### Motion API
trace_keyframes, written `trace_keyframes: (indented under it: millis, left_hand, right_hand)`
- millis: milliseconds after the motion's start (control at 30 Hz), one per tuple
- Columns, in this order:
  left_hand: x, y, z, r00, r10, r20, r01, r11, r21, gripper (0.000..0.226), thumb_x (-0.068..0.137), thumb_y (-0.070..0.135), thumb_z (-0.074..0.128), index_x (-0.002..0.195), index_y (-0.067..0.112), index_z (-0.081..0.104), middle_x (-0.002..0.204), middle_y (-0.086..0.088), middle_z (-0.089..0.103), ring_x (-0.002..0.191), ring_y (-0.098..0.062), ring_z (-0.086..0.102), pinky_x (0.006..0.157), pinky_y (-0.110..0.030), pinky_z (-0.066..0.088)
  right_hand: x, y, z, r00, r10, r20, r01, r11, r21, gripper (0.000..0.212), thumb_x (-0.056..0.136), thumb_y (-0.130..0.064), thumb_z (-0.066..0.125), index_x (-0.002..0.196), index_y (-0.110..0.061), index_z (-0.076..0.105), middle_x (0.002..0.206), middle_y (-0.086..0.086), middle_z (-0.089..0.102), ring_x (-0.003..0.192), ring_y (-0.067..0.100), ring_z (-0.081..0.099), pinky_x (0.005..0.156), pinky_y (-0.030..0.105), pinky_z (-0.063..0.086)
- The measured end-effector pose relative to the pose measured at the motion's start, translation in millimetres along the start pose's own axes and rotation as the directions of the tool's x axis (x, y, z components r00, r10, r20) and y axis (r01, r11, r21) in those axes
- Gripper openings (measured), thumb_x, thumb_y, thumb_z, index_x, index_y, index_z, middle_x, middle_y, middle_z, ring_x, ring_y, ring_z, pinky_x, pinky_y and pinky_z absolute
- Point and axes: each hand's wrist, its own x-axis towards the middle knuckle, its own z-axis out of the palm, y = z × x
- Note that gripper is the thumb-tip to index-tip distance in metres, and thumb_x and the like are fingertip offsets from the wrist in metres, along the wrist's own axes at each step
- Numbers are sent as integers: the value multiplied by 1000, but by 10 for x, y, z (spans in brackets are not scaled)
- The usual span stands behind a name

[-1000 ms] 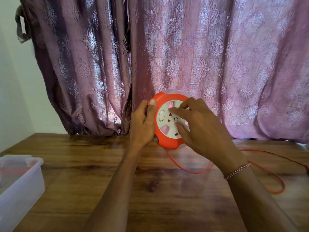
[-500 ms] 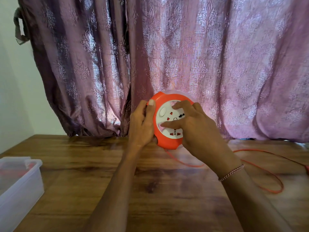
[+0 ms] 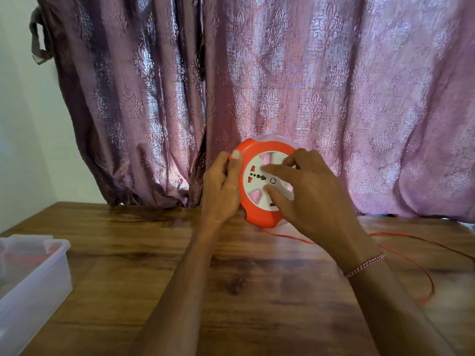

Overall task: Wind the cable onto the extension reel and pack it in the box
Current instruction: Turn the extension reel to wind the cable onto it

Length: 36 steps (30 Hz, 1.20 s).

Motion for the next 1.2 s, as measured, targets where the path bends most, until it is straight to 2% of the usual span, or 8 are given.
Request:
trace_keyframes:
  millis: [100,233,400,567,733,1000,1100,1200]
  left_hand:
    - [1,18,-4,1000,-10,7,10,1000,-4,34,101,53,44,71,39,48,63,15,54,61,-6,46,59,-32,42]
    - [-13,44,1,1000,-19,22,19,1000,-6,33,102,52,46,71,40,48,63,15,54,61,-6,47,59,-33,43]
    - [-28,56,-1,1000,-17,26,16,999,33,37,104,45,47,73,24,44,64,6,50,63,-12,47,62,-48,45]
    - [-38,78,9,1000,4,7,-5,998,63,39,103,46,46,72,23,40,61,8,45,61,-9,41,62,-49,42]
    - [-29,67,16,1000,-6,-2,6,999,43,48,100,53,45,74,13,41,63,4,48,63,-11,45,63,-51,45]
    - [-32,49,5,999,-41,8,41,999,12,48,99,56,44,77,14,43,66,-2,50,65,-18,47,66,-59,47]
    - [-29,64,-3,1000,-29,9,29,999,19,49,100,55,44,76,12,42,68,-3,49,67,-17,46,67,-58,47]
    - [-38,69,1,1000,-25,17,24,998,55,43,101,53,44,73,21,41,64,9,50,64,-10,46,64,-51,47]
  right_hand:
    - [4,33,18,988,-132,77,134,991,-17,36,72,-7,65,95,-31,76,126,5,58,110,32,49,76,42,52]
    - [-26,20,59,976,-117,185,138,985,-106,54,61,-2,72,101,-38,74,138,6,53,112,31,41,81,43,48]
    - [-39,28,68,987,-118,111,133,981,-138,44,73,-33,43,105,-43,71,123,11,56,105,34,45,74,43,49]
    - [-73,11,114,998,45,46,-35,976,-214,61,72,-38,68,128,-53,50,101,10,56,95,33,55,64,38,50]
    - [-34,-21,115,964,256,-67,-265,939,-221,71,75,-78,43,132,-38,52,86,-2,74,87,32,65,62,35,48]
    - [-2,14,-23,996,77,-33,-78,997,-11,25,86,-21,59,107,-27,69,107,2,63,101,28,52,70,43,51]
    - [-15,16,-41,985,-21,171,25,1000,-18,47,79,-18,42,109,-41,69,134,6,52,115,31,42,77,43,52]
    - [-41,-41,-13,955,-3,296,35,994,-104,50,79,-22,55,122,-48,61,143,11,43,122,34,36,89,45,47]
